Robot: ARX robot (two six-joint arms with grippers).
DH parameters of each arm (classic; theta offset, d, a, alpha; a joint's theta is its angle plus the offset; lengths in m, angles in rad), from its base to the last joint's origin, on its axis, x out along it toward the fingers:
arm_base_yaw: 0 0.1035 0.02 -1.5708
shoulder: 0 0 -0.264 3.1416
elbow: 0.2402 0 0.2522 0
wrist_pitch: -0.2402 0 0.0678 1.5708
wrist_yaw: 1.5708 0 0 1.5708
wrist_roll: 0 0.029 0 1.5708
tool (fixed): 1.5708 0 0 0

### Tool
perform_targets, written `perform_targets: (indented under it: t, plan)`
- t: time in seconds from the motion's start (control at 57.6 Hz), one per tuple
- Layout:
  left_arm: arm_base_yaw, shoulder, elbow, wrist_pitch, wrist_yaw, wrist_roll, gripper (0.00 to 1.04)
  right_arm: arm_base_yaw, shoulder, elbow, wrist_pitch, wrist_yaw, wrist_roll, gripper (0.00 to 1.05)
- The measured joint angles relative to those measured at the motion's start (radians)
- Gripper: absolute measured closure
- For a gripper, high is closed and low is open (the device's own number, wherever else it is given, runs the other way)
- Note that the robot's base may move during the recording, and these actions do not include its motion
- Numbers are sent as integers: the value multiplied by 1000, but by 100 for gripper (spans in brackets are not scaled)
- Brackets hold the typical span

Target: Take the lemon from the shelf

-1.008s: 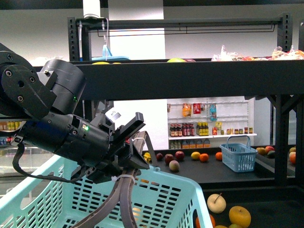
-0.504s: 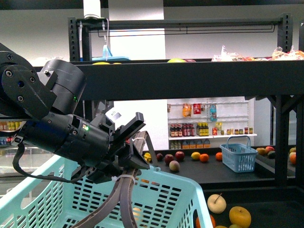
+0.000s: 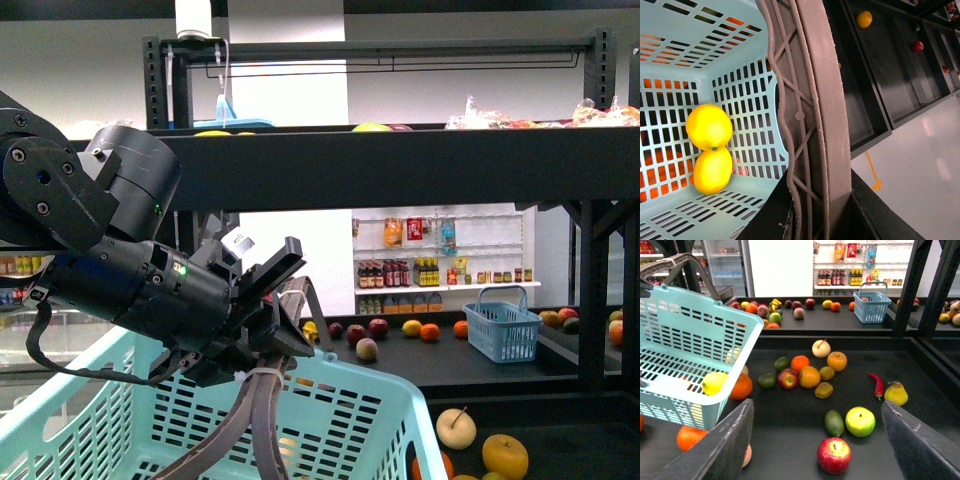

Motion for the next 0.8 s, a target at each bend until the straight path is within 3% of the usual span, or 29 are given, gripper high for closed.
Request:
perform_targets:
  t: [0.07,0.139,0.382,0.626,0.799]
  plan:
    - [0,0,0,0,-1,0,85,0,0,0,0,0,0,10]
    - [-6,0,-10,67,-87,-46,85,0,0,0,0,0,0,1]
    - [24,8,8,194,-299,-253,85,0,0,0,0,0,0,2]
    - [202,18,47,340,-568,-606,85,0,0,0,0,0,0,2]
    - [315,10,47,388,-676,-757,86,0,0,0,0,0,0,2]
